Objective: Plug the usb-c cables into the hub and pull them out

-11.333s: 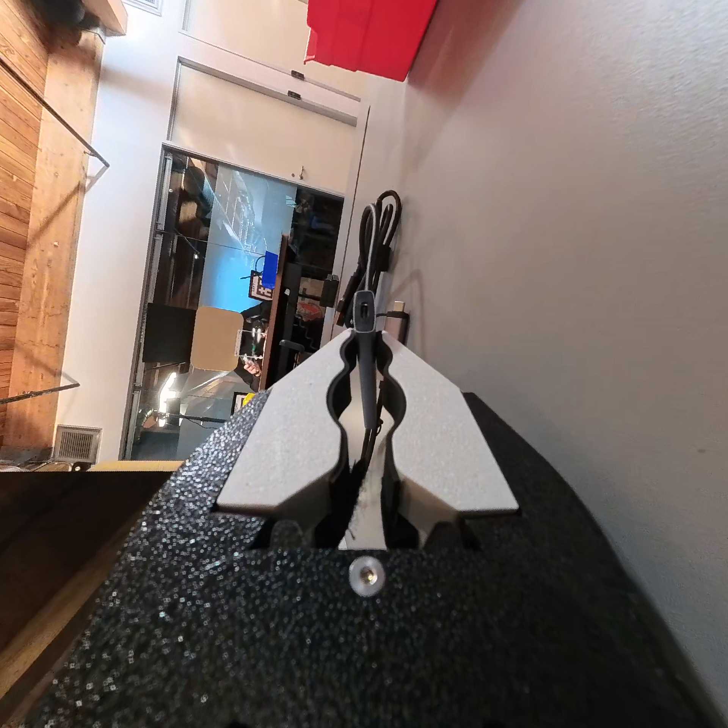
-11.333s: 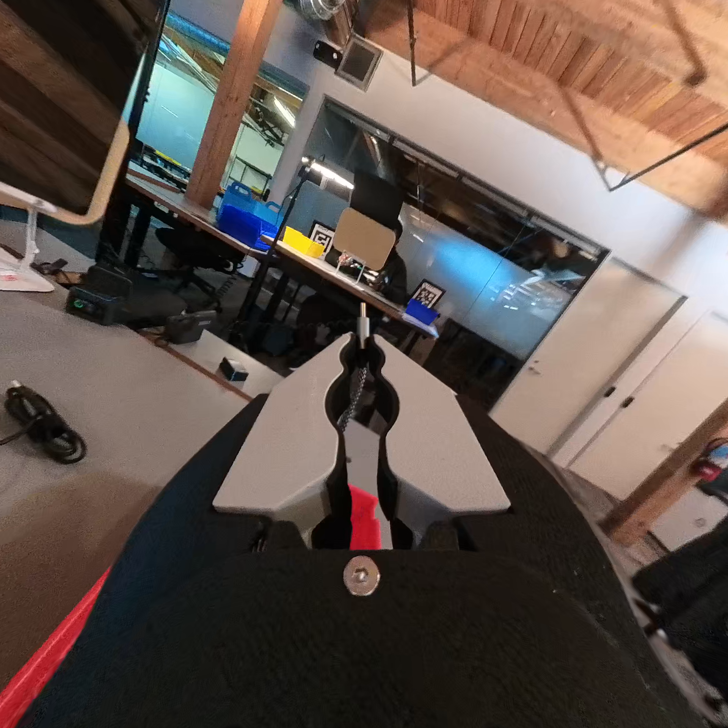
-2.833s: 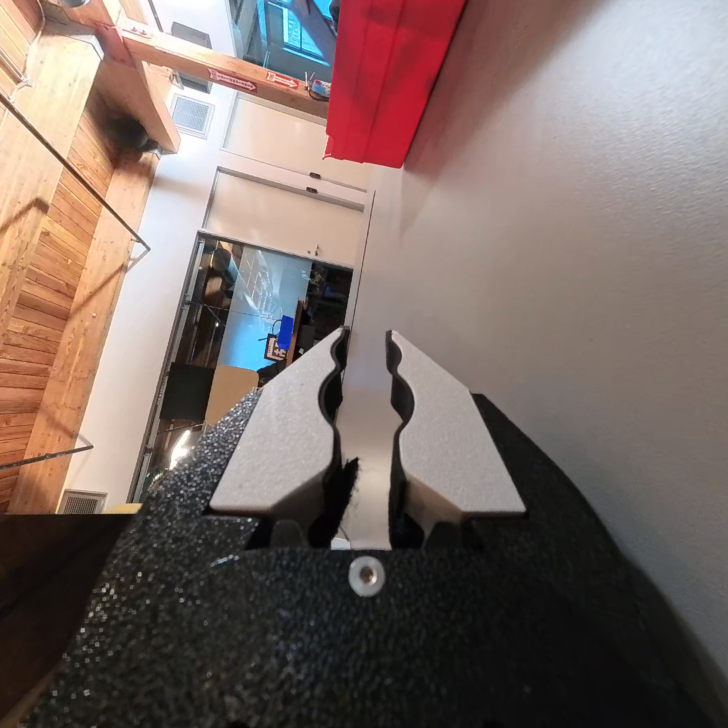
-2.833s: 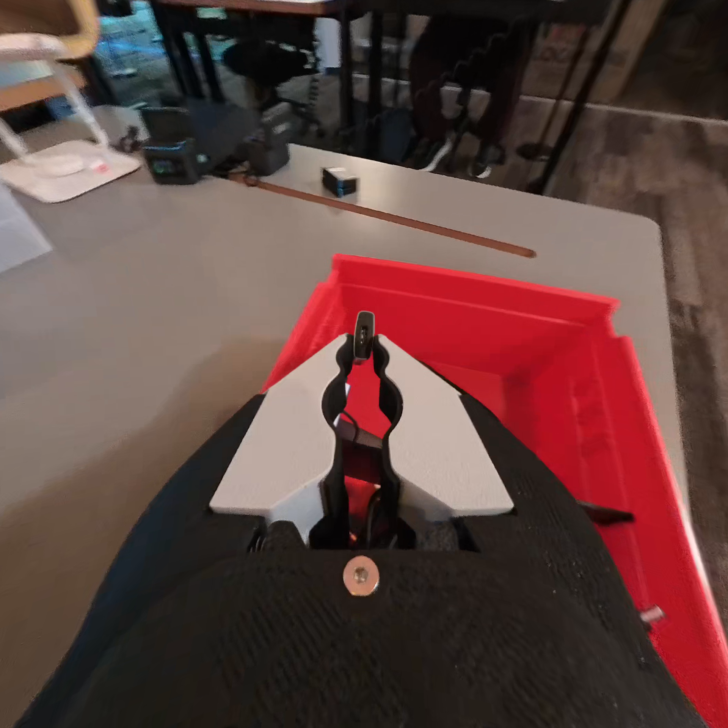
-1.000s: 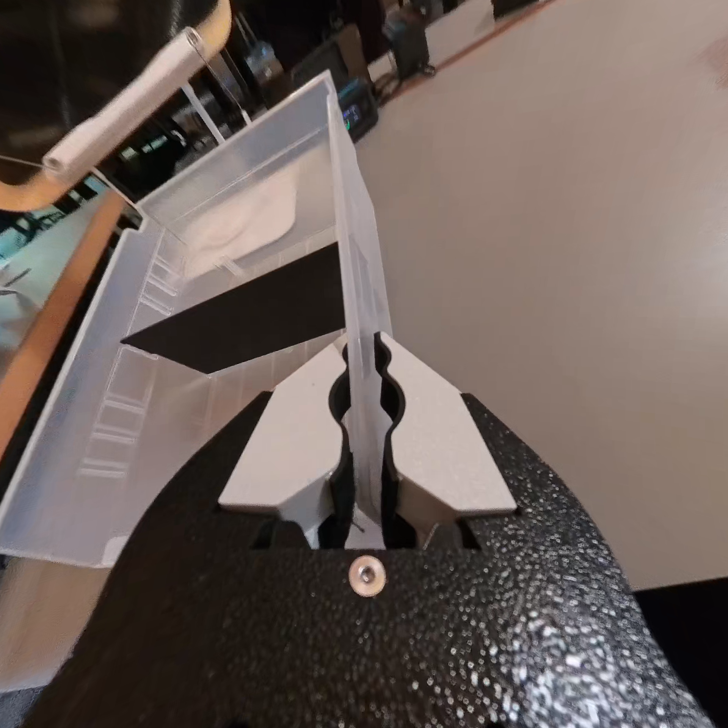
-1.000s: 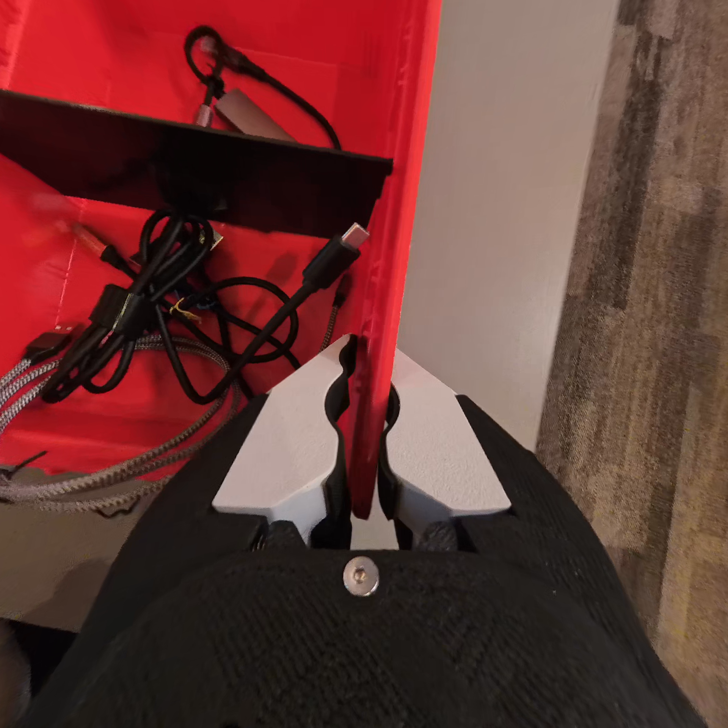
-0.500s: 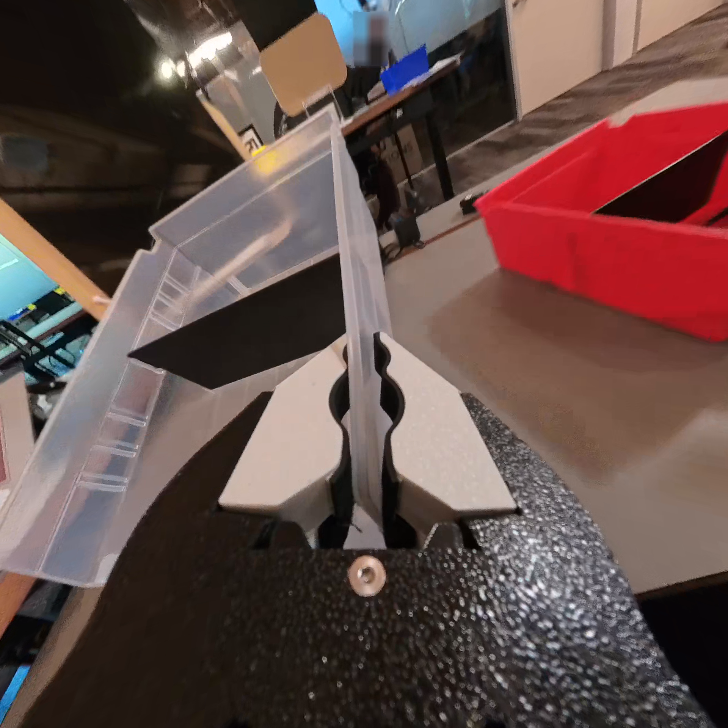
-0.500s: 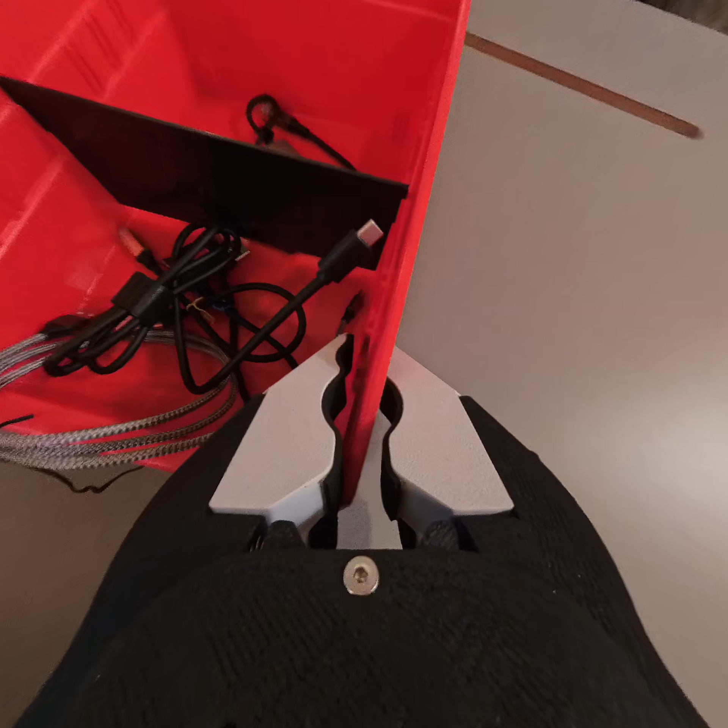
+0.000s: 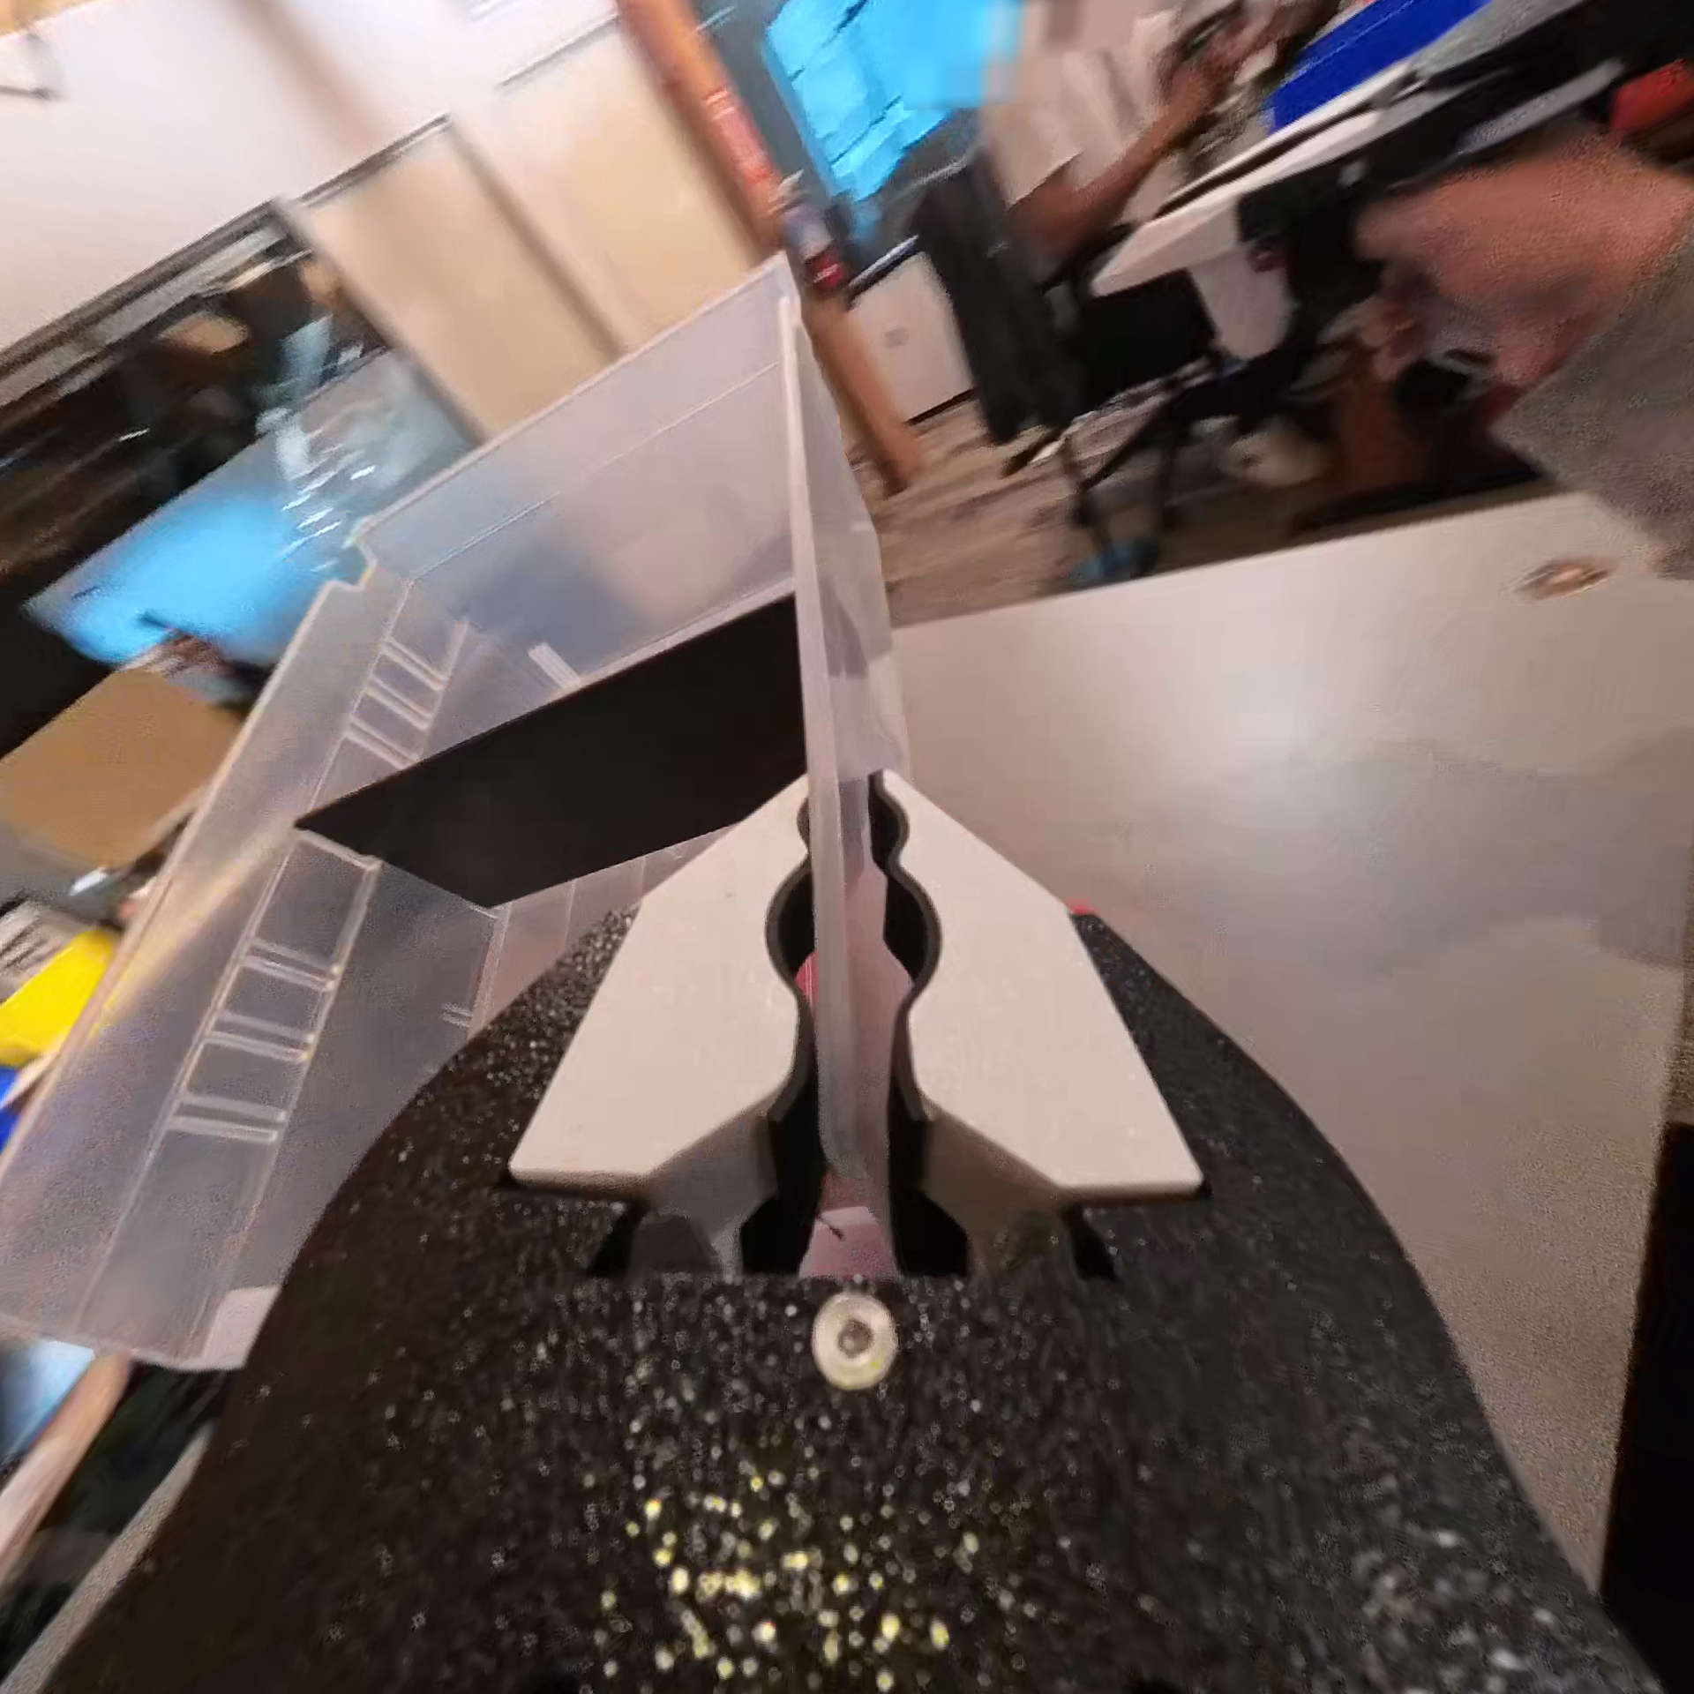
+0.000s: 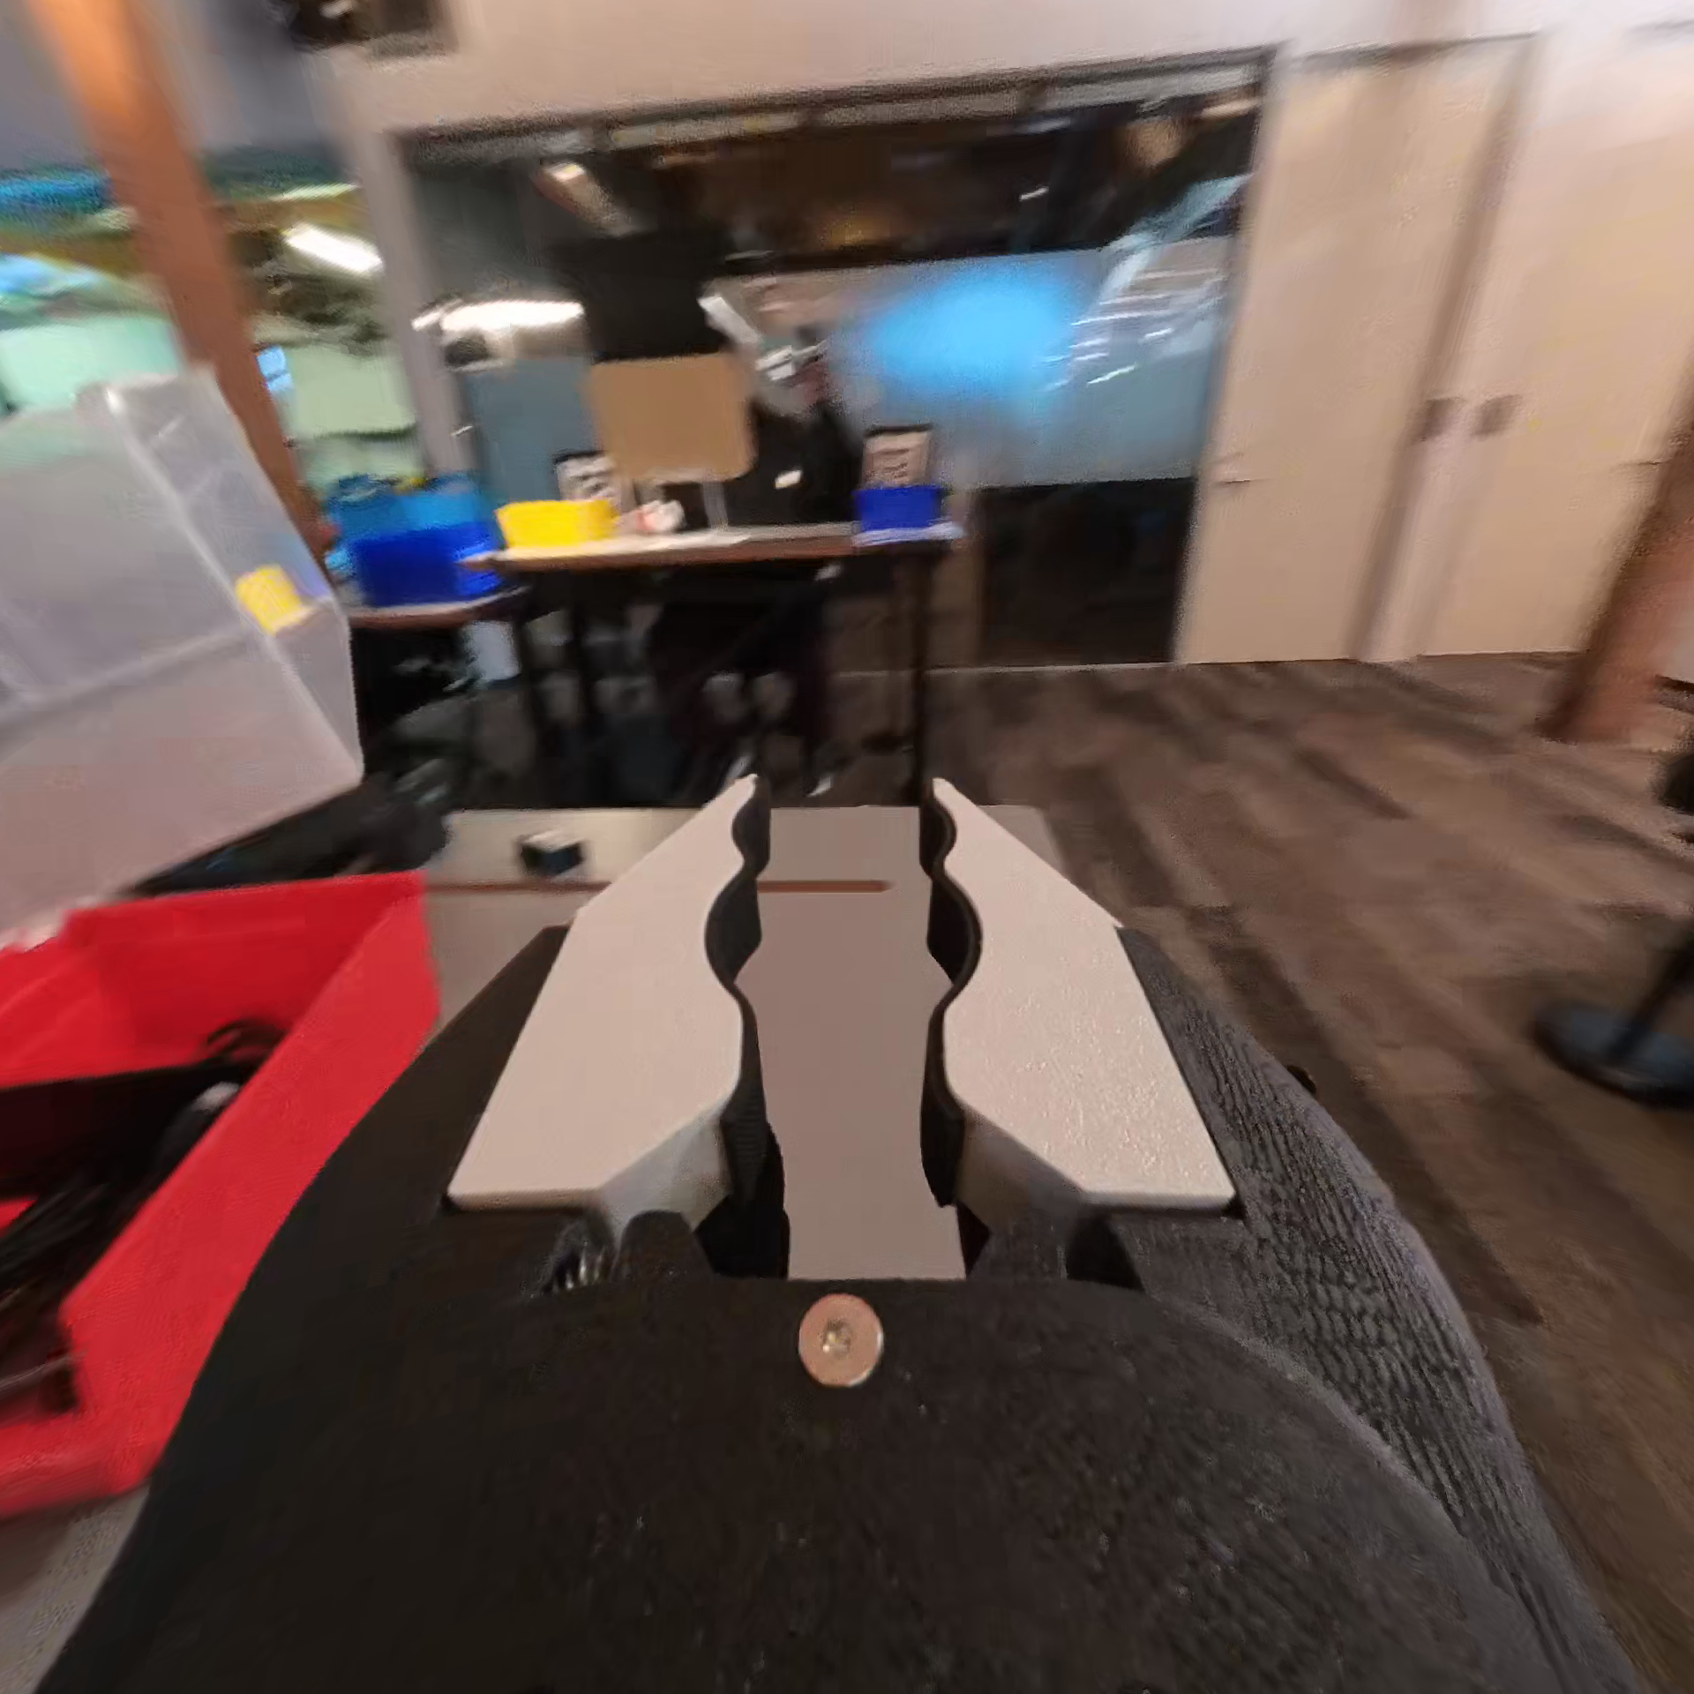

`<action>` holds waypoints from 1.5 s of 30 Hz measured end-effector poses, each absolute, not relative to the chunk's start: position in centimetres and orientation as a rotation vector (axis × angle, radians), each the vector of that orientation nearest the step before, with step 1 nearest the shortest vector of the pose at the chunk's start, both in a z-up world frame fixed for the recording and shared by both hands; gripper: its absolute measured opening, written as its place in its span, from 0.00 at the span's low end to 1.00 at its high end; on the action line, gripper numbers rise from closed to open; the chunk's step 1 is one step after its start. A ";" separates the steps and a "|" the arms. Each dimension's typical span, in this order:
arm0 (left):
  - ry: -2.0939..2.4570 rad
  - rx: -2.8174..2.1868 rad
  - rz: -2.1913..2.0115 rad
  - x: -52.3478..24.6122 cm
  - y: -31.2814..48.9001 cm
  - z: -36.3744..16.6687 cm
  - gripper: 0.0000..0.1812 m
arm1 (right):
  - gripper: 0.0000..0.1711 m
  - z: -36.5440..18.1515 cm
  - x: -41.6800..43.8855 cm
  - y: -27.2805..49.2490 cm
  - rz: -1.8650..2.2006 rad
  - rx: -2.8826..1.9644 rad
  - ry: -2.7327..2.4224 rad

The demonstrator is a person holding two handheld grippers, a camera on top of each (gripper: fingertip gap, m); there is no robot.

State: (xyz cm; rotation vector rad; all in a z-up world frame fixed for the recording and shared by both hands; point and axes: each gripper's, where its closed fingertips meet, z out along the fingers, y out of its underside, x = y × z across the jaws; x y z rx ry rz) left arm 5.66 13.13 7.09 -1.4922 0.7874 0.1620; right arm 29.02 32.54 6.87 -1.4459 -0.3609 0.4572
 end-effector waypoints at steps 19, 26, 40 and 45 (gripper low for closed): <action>1.028 -1.795 -0.162 29.6 27.8 -8.9 0.03 | 0.17 5.3 41.4 33.5 0.241 -1.519 -0.177; 0.961 -1.783 -0.084 28.8 28.6 -11.9 0.06 | 0.19 5.2 38.6 33.5 0.240 -1.531 -0.291; 0.622 -1.539 0.105 9.4 18.1 0.6 0.43 | 0.58 -5.4 31.2 29.0 0.330 -2.229 -0.682; 0.384 -1.731 0.371 -2.8 15.9 -2.2 0.47 | 0.64 -7.1 27.6 27.9 0.339 -2.279 -0.823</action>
